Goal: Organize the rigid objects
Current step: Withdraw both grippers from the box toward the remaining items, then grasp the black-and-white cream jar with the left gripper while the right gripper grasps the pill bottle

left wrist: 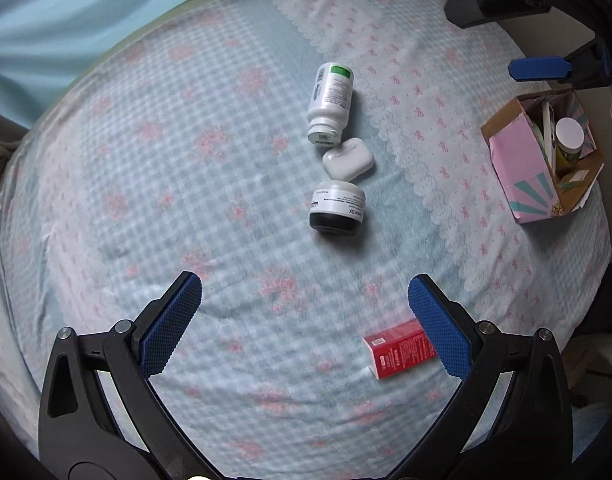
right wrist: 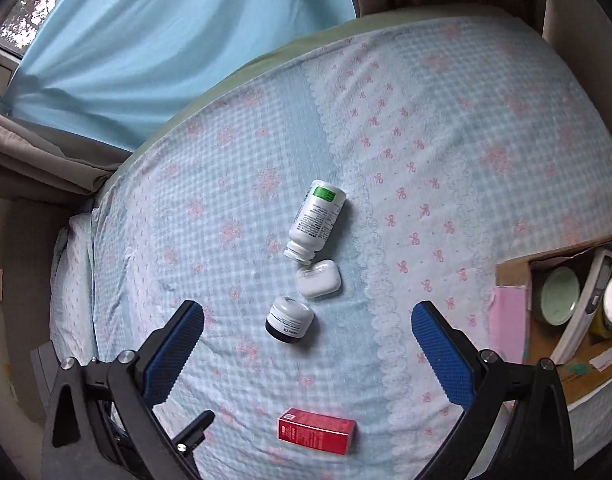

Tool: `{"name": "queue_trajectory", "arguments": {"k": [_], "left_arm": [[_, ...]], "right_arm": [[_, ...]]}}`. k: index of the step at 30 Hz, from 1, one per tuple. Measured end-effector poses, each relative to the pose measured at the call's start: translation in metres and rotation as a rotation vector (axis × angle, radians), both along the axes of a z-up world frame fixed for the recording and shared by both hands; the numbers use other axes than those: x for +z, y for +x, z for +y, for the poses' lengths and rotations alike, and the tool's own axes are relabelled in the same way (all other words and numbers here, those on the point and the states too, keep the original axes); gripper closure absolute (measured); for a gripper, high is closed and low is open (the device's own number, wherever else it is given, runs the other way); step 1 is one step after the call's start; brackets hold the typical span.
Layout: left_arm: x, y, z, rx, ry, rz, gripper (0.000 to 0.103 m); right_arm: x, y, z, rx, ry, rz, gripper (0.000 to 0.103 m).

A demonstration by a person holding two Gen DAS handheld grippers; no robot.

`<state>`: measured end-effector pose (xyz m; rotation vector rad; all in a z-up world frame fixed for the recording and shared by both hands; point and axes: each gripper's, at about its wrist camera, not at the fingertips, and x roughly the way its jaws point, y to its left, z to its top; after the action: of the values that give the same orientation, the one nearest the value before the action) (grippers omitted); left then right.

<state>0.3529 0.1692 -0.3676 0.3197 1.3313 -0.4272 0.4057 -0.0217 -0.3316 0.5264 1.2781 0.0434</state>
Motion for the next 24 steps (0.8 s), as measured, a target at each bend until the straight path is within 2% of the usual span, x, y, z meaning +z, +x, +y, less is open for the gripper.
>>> {"name": "queue_trajectory", "arguments": {"k": [9,12,15,17,20,21,23,24], "left_arm": [[-0.073,0.029,-0.024,-0.035,0.014,0.081,0.0],[-0.1,0.036,-0.03,-0.031,0.017,0.114,0.005],[-0.116,0.041,-0.038,-0.031,0.004,0.124,0.006],[-0.126,0.045,-0.044,-0.036,0.014,0.124,0.006],[-0.136,0.05,-0.051,-0.042,0.002,0.113,0.016],[-0.138,0.051,-0.053,-0.046,-0.003,0.109,0.016],[-0.144,0.052,-0.056,-0.054,-0.011,0.105,0.018],[-0.146,0.052,-0.057,-0.057,-0.013,0.109,0.025]], "right_arm": [[-0.094,0.075,0.002,-0.148,0.165,0.172,0.0],[-0.122,0.093,0.002,-0.186,0.2,0.227,0.0],[-0.146,0.108,0.003,-0.224,0.243,0.265,0.001],[-0.159,0.118,0.005,-0.229,0.25,0.284,0.006],[-0.174,0.127,0.007,-0.238,0.242,0.308,0.009],[-0.178,0.129,0.008,-0.24,0.243,0.317,0.017],[-0.183,0.131,0.007,-0.241,0.24,0.337,0.023],[-0.185,0.131,0.007,-0.242,0.234,0.341,0.026]]}}
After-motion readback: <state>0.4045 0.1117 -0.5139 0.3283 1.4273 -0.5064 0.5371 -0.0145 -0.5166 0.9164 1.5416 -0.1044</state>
